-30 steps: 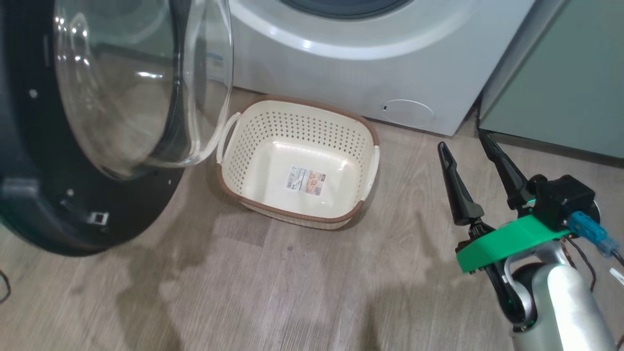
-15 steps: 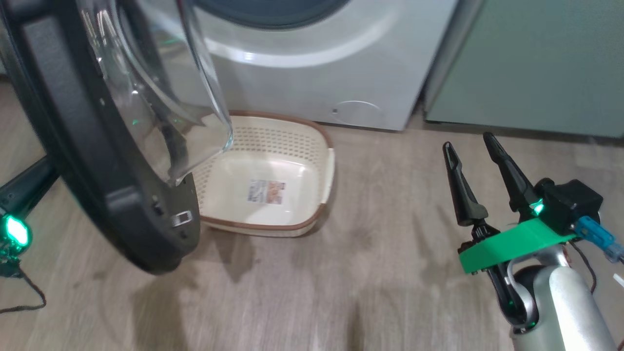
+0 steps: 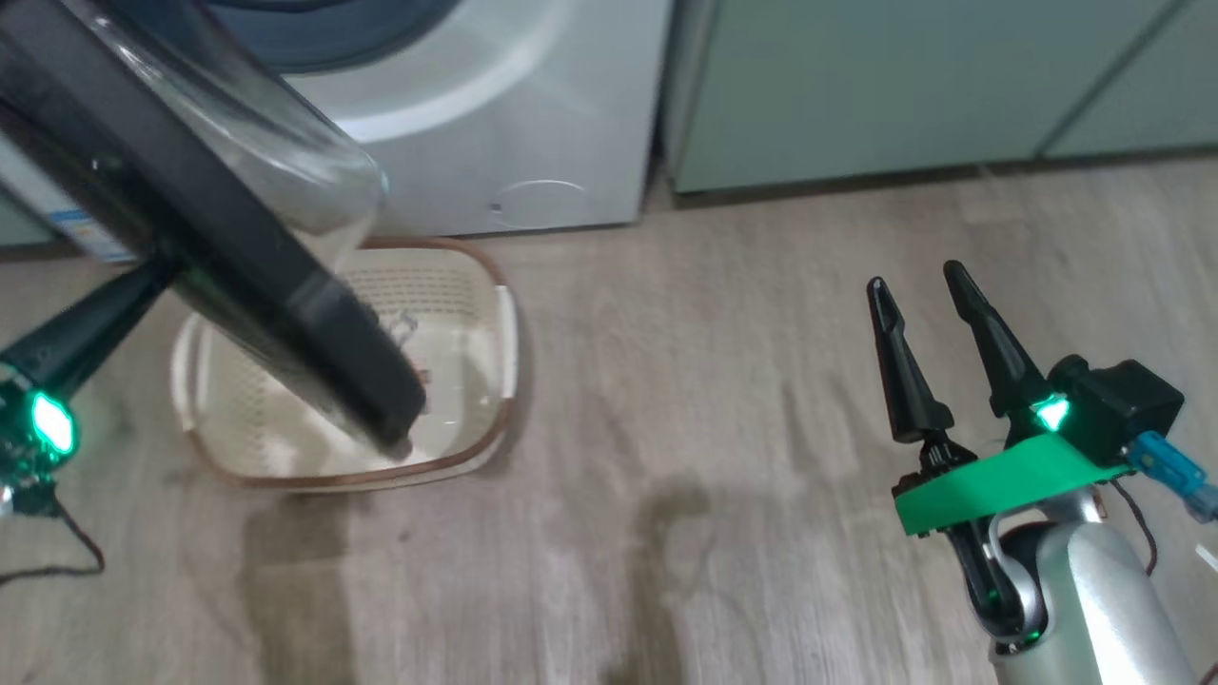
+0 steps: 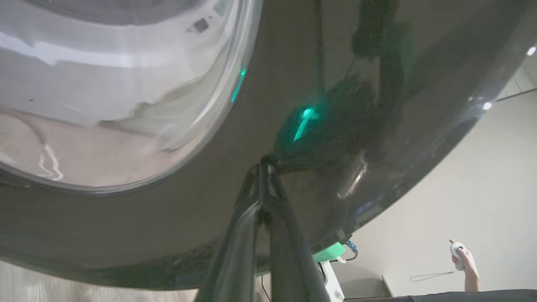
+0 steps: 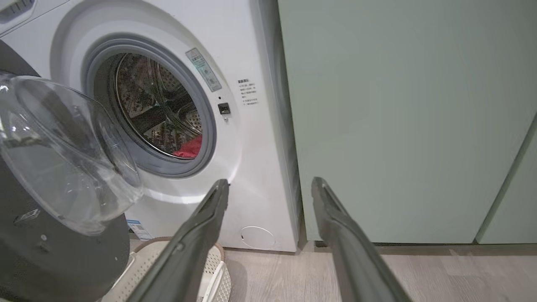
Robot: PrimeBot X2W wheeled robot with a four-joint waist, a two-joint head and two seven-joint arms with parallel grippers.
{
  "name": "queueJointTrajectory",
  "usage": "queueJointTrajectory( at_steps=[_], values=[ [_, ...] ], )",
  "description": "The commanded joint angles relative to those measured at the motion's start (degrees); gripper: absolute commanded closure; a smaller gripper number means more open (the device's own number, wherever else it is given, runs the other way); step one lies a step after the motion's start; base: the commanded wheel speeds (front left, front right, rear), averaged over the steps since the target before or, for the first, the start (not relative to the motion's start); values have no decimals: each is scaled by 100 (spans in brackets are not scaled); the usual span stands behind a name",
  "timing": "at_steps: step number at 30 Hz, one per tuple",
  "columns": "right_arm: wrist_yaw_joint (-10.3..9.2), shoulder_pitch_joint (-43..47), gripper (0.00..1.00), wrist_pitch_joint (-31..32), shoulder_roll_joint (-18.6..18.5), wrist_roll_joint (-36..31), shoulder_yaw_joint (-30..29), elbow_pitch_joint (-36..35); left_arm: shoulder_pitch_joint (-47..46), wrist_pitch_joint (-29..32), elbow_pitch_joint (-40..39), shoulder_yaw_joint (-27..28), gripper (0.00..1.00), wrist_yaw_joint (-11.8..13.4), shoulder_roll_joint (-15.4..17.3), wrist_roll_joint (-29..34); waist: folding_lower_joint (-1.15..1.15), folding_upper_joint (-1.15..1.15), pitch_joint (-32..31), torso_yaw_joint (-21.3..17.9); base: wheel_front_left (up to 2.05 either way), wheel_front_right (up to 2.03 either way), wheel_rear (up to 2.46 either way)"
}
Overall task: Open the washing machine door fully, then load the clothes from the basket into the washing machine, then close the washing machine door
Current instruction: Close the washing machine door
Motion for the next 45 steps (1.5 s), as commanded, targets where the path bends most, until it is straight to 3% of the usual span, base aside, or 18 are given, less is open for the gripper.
queueJointTrajectory(
  at_steps=[1, 17, 28, 34, 45],
  values=[
    [0, -67, 0, -54, -10, 23, 139, -171, -351, 28, -204, 226, 100, 13, 233, 9, 0, 0, 125, -240, 0, 0, 0],
    [0, -315, 0, -447, -10, 348, 364, 101, -1792, -155, 473, 16, 100, 541, 423, 196, 0, 0, 743, -1212, 0, 0, 0],
    [0, -503, 0, -673, -10, 548, 535, 295, -3076, -731, 1456, -118, 100, 759, 350, 549, 0, 0, 1095, -1623, 0, 0, 0],
    [0, -558, 0, -753, -10, 607, 575, 410, -3498, -1026, 2034, -102, 100, 696, 291, 675, 0, 0, 1132, -1681, 0, 0, 0],
    [0, -521, 0, -794, -10, 499, 479, 519, -2543, -969, 1999, 226, 100, 34, 56, 380, 0, 0, 848, -1215, 0, 0, 0]
  ],
)
